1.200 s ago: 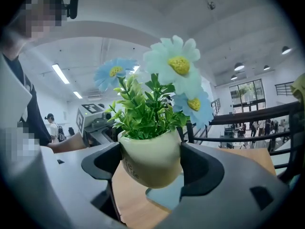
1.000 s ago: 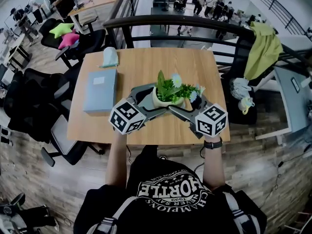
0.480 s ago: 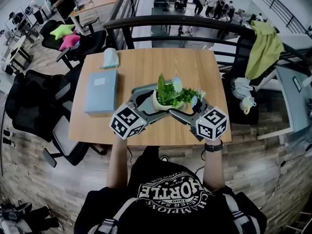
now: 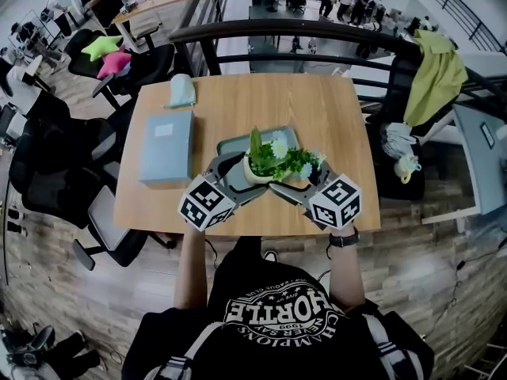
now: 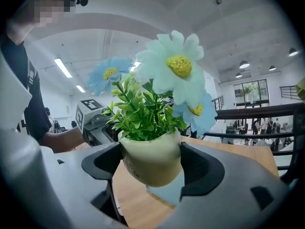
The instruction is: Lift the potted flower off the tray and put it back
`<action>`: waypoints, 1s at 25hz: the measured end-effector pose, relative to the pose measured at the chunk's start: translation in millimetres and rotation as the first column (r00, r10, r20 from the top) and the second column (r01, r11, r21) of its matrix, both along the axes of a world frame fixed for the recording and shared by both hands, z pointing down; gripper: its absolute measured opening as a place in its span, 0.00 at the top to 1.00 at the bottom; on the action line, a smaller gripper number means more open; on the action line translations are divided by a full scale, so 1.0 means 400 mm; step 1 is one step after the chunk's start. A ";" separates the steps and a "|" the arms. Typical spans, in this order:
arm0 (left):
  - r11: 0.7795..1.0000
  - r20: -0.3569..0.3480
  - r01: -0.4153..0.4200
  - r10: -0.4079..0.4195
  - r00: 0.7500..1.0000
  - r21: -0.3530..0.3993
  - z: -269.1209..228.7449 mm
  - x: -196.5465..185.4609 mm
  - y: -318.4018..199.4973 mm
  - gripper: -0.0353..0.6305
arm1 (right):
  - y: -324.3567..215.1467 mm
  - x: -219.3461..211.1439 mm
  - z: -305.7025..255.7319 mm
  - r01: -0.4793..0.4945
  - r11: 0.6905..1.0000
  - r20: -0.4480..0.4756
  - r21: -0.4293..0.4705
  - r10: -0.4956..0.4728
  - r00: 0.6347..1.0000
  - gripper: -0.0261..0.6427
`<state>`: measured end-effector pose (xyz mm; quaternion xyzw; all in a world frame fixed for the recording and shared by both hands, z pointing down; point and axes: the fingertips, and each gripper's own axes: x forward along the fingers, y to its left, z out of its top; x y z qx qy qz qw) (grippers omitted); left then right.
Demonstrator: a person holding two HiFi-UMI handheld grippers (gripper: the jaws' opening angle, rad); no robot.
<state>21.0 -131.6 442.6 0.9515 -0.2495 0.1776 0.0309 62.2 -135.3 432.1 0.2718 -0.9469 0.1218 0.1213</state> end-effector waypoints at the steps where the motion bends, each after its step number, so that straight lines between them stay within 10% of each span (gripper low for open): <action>1: 1.000 0.003 0.003 -0.003 1.000 -0.002 0.008 -0.007 -0.004 0.34 | -0.005 -0.007 0.008 0.005 1.000 -0.006 -0.005 -0.005 1.000 0.35; 25: 0.991 0.038 0.071 -0.067 0.997 -0.115 0.185 -0.143 -0.206 0.34 | -0.216 -0.153 0.179 0.067 0.991 -0.101 -0.119 -0.080 0.992 0.35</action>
